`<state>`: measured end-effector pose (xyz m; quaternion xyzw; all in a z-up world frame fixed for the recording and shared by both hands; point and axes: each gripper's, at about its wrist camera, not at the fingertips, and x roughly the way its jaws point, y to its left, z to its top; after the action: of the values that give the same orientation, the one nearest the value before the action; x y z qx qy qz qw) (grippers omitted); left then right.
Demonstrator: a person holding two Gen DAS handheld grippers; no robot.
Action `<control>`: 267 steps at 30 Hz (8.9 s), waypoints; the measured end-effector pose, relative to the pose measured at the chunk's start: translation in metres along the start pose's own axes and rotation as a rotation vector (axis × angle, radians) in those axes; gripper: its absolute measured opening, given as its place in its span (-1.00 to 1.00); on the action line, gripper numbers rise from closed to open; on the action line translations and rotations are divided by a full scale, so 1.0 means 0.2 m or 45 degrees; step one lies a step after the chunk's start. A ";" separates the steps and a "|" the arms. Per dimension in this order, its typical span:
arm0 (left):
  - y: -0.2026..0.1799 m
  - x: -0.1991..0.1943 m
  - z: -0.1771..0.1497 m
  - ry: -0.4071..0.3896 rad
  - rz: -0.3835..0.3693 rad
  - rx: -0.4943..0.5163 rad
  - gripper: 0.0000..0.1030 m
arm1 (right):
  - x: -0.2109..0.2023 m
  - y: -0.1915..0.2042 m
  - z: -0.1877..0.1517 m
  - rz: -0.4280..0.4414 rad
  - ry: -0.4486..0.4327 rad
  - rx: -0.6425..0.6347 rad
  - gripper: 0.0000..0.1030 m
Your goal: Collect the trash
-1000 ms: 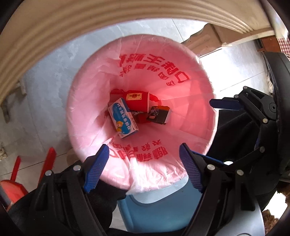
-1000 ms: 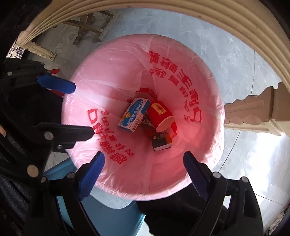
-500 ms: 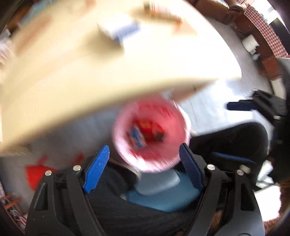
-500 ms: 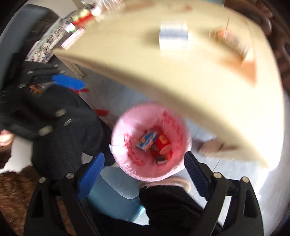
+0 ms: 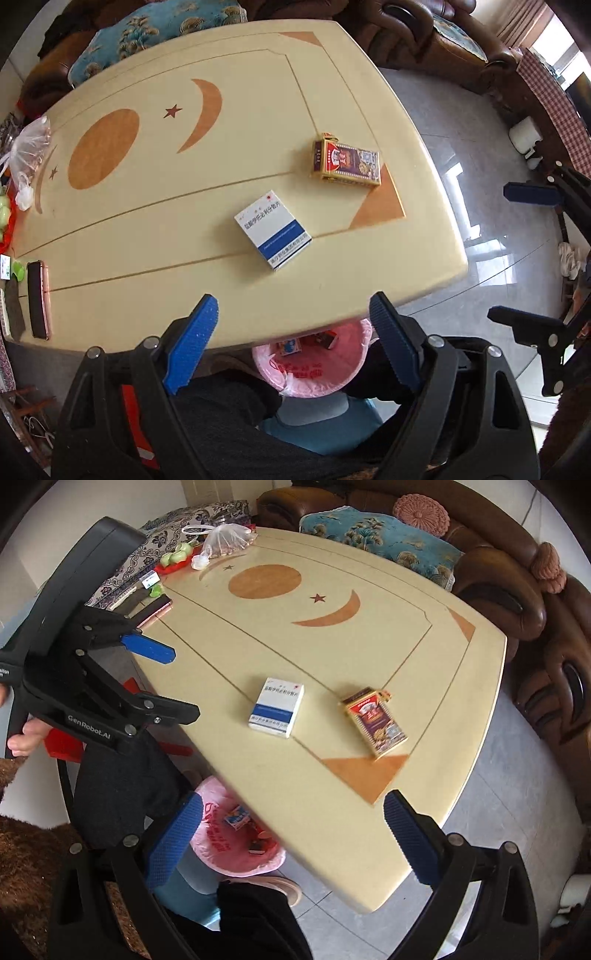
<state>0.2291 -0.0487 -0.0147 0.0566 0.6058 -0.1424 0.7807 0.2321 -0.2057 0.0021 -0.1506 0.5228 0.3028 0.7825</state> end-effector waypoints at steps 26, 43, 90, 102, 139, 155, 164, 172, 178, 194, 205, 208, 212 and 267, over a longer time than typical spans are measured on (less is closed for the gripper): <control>0.06 0.49 0.38 0.201 0.014 -0.165 0.59 | 0.55 -0.43 0.38 0.048 0.190 -0.197 0.86; 0.15 0.86 0.42 0.340 -0.010 -0.236 0.61 | 1.03 -0.50 0.38 0.003 0.373 -0.270 0.86; 0.19 0.93 0.27 0.373 0.058 -0.188 0.42 | 1.04 -0.22 0.31 -0.266 0.130 -0.039 0.27; 0.24 0.58 0.14 0.108 0.119 -0.095 0.42 | 0.70 -0.03 0.24 -0.392 -0.097 0.212 0.26; 0.08 -0.11 -0.77 -0.273 0.046 0.046 0.42 | -0.11 0.83 -0.41 -0.442 -0.355 0.295 0.26; 0.06 0.30 -0.91 -0.110 -0.088 0.123 0.42 | 0.28 0.82 -0.69 -0.394 -0.190 0.384 0.26; 0.07 0.54 -0.97 -0.021 -0.148 0.146 0.42 | 0.49 0.78 -0.75 -0.371 -0.123 0.406 0.26; 0.04 0.71 -1.00 -0.003 -0.153 0.163 0.42 | 0.68 0.74 -0.82 -0.354 -0.074 0.443 0.26; 0.04 0.87 -1.02 0.056 -0.190 0.156 0.42 | 0.88 0.69 -0.88 -0.303 -0.024 0.491 0.26; 0.11 1.29 -1.01 0.240 -0.284 0.026 0.42 | 1.44 0.58 -0.94 -0.206 0.178 0.471 0.27; 0.11 1.48 -0.99 0.317 -0.271 -0.015 0.42 | 1.66 0.58 -0.95 -0.151 0.282 0.429 0.27; 0.13 1.54 -0.99 0.350 -0.271 -0.033 0.42 | 1.71 0.58 -0.95 -0.131 0.311 0.424 0.27; 0.12 1.57 -0.97 0.361 -0.283 -0.040 0.42 | 1.77 0.59 -0.96 -0.102 0.352 0.410 0.27; 0.00 1.17 -0.94 0.143 -0.052 -0.088 0.61 | 1.25 0.56 -1.07 -0.371 0.178 0.625 0.65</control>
<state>0.1064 -0.0360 -0.2898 0.0249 0.6542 -0.1338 0.7440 0.0731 -0.1599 -0.3033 -0.0508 0.6061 0.0407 0.7927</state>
